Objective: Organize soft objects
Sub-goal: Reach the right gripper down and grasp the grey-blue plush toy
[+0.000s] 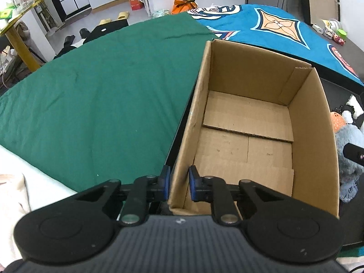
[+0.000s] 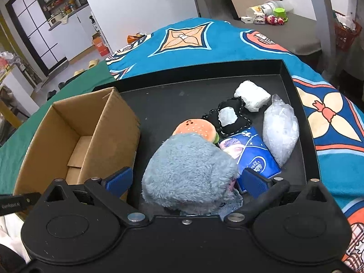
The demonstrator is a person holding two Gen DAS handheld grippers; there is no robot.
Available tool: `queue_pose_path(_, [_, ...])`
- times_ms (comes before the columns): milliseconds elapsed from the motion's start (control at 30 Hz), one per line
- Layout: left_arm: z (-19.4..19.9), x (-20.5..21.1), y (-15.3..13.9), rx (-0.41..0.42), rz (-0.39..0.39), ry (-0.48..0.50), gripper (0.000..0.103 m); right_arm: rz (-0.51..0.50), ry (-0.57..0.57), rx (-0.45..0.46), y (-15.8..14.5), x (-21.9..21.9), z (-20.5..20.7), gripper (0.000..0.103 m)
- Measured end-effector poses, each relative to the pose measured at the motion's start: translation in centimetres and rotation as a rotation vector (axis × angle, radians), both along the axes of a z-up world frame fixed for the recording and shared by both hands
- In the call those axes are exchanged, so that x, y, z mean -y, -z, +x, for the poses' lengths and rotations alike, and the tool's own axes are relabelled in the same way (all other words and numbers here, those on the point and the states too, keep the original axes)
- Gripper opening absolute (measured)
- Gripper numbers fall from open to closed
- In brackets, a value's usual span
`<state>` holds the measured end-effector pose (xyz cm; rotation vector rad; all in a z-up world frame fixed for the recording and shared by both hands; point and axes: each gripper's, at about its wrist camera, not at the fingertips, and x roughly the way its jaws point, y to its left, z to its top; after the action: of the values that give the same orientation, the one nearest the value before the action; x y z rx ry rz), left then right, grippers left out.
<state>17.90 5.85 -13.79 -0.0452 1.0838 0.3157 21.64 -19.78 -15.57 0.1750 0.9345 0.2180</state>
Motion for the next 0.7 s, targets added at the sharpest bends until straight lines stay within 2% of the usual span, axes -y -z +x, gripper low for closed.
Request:
queue_pose_path(267, [0.1,-0.1,-0.1,-0.003,0.001,-0.018,0.017,-0.046,-0.017,0.009,0.5,-0.8,0.3,0.103])
queue_pose_path(333, [0.1,0.0,-0.2,-0.003,0.001,-0.017,0.017,-0.071,-0.021,0.017,0.5,-1.1,0.2,0.094])
queue_pose_path(367, [0.0,0.1,-0.3,-0.001,0.005,-0.017,0.017,-0.083,-0.022,0.017,0.5,-1.2,0.1,0.084])
queue_pose_path(467, [-0.2,0.1,-0.6,0.008,0.011,-0.016,0.017,-0.084,-0.017,0.021,0.1,-1.2,0.0,0.076])
queue_pose_path(700, [-0.6,-0.1,-0.8,0.034,-0.002,-0.005,0.016,-0.065,0.005,0.034,-1.6,-1.3,-0.7,0.072])
